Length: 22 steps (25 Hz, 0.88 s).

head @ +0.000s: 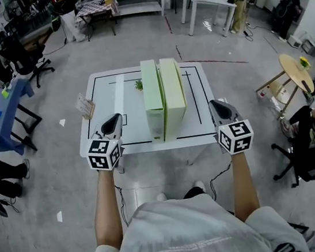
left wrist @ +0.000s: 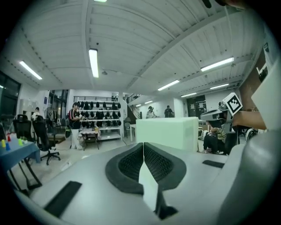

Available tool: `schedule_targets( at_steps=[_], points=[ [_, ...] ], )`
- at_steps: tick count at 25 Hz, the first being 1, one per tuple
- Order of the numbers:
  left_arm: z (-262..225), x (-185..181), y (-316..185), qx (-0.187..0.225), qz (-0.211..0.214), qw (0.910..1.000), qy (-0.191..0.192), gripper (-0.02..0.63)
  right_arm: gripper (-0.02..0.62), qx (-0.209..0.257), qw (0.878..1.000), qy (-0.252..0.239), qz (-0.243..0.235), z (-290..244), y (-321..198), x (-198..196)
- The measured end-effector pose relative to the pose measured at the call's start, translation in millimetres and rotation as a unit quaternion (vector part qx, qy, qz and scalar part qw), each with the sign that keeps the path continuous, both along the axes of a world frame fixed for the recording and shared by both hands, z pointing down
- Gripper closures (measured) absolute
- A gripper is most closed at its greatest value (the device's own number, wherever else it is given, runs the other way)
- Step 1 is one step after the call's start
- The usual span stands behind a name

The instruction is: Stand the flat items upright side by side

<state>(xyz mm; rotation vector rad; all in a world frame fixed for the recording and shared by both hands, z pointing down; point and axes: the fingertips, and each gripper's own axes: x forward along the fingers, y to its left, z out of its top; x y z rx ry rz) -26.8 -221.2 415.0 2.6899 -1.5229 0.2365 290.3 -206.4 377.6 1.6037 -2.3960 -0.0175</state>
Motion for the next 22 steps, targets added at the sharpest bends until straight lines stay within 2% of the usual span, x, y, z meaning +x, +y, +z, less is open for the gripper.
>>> schedule_targets(
  at_steps=[6,10,15,22],
  points=[
    [-72,19,6,0.068,0.019,0.9973,-0.018,0.583,0.568,0.058,0.998,0.021,-0.022,-57,9,-27],
    [-98,34,13,0.095,0.034,0.9946,-0.023,0.583,0.568,0.075,0.996,0.023,-0.041,-76,13,-41],
    [-109,49,19,0.116,0.047,0.9912,-0.042,0.583,0.568,0.079,0.995,0.023,-0.06,-84,18,-53],
    [-105,58,20,0.118,0.056,0.9903,-0.048,0.583,0.568,0.078,0.994,0.04,-0.064,-80,17,-56]
  ],
)
